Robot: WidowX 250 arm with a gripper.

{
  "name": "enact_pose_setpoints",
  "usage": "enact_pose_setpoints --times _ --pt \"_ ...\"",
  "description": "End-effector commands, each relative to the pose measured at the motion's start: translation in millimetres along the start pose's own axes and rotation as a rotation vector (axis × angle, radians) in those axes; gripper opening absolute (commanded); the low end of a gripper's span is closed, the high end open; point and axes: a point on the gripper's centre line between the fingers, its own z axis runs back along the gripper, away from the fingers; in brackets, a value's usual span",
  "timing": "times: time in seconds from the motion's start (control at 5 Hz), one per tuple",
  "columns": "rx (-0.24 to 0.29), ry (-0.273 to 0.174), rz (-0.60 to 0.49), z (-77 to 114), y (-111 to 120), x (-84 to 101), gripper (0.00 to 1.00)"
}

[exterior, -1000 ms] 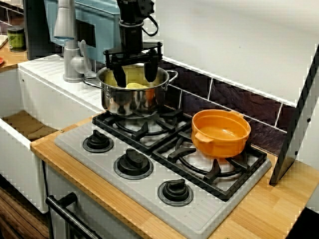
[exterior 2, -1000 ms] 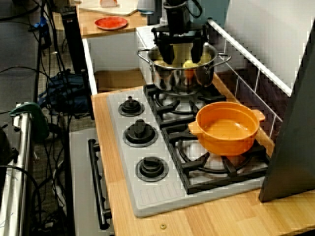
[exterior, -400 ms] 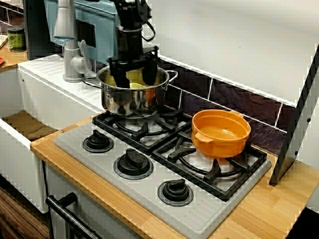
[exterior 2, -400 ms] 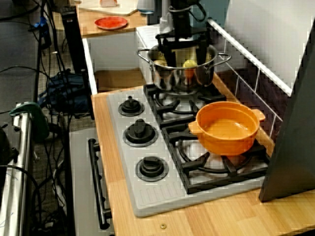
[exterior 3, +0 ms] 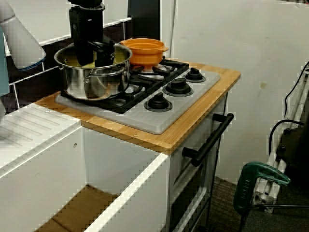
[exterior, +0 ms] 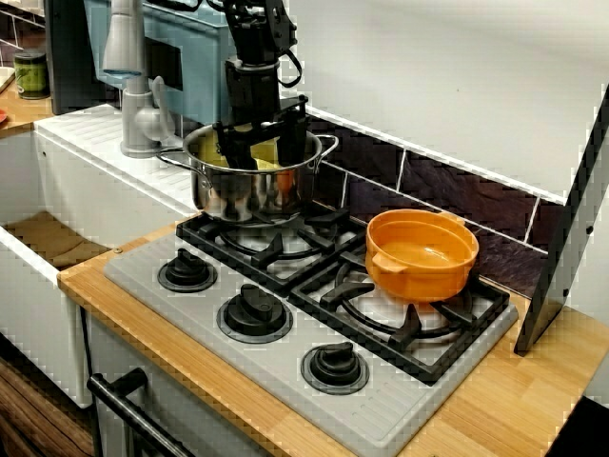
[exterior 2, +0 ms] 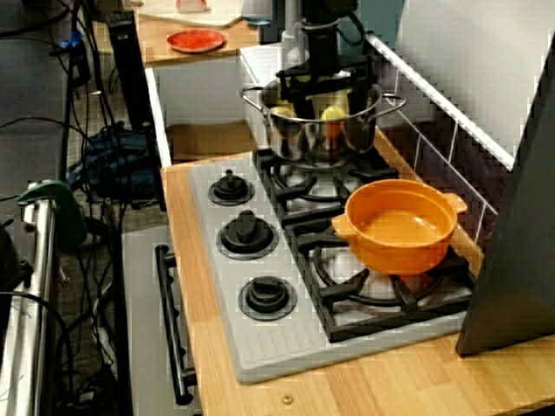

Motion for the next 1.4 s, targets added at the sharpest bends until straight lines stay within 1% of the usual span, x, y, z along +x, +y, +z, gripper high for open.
enact_pose_setpoints --times 0.0,0.4,0.8,1.2 --pt "-0.050 -0.020 0.046 12.7 -3.3 -10.3 1.00" --pt "-0.050 -0.028 0.057 6.3 -6.6 -10.9 1.00" --pt "-0.051 -0.037 0.046 4.7 -6.6 -9.9 1.00" --pt "-0.055 -0.056 0.043 3.2 -4.1 -9.1 1.00"
